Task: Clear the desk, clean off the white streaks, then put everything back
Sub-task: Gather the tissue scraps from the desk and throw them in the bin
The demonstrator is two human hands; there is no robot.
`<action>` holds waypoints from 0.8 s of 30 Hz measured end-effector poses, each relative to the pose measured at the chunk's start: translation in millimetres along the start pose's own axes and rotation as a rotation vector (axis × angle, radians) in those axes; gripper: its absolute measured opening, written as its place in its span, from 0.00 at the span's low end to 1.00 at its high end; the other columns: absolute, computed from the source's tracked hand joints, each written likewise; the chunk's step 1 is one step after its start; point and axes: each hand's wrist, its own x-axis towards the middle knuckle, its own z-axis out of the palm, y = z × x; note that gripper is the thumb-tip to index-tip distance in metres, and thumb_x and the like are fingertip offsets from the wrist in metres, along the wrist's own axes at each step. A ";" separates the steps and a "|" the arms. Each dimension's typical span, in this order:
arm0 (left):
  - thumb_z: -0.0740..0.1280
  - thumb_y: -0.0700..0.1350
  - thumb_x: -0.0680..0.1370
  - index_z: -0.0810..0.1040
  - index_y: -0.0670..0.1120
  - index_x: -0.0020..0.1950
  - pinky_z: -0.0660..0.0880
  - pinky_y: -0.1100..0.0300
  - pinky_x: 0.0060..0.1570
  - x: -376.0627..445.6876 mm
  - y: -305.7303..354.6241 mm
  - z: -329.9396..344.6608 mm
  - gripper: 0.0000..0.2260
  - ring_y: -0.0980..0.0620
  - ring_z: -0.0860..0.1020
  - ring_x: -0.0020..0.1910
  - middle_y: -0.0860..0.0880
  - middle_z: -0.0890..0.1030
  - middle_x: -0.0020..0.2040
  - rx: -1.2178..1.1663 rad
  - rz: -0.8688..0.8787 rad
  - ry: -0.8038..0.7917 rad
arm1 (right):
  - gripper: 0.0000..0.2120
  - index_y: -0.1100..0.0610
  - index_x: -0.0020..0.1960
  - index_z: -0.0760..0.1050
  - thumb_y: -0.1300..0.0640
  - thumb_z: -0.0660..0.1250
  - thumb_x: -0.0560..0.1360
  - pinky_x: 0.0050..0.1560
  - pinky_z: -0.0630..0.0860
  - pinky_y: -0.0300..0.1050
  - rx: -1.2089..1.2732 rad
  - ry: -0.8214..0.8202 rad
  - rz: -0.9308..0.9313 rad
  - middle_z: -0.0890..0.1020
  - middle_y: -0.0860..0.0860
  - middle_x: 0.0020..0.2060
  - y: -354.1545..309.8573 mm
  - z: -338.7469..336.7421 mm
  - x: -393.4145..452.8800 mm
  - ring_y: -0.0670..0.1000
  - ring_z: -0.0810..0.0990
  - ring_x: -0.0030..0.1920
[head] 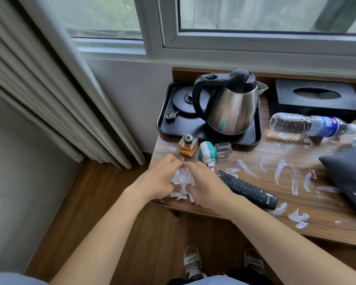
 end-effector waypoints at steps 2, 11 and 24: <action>0.74 0.40 0.76 0.73 0.50 0.66 0.74 0.54 0.55 -2.2 -1.3 4.0 0.21 0.53 0.72 0.57 0.57 0.66 0.54 -0.001 0.004 0.027 | 0.30 0.51 0.75 0.65 0.60 0.71 0.76 0.64 0.74 0.49 0.013 0.015 -0.004 0.74 0.50 0.65 1.6 1.9 1.3 0.52 0.73 0.65; 0.75 0.34 0.71 0.80 0.48 0.56 0.68 0.64 0.42 -18.2 4.9 3.5 0.16 0.59 0.72 0.44 0.60 0.77 0.46 -0.332 -0.056 0.244 | 0.20 0.47 0.63 0.72 0.57 0.75 0.75 0.61 0.74 0.41 0.153 0.100 -0.006 0.78 0.42 0.59 5.2 -4.9 -6.1 0.43 0.75 0.60; 0.82 0.36 0.70 0.83 0.45 0.57 0.81 0.61 0.44 15.9 49.4 -53.1 0.19 0.58 0.82 0.43 0.50 0.85 0.48 -0.784 0.020 0.265 | 0.21 0.56 0.59 0.78 0.60 0.80 0.69 0.52 0.68 0.31 0.145 0.508 -0.096 0.80 0.51 0.52 3.0 -56.5 -3.4 0.48 0.76 0.52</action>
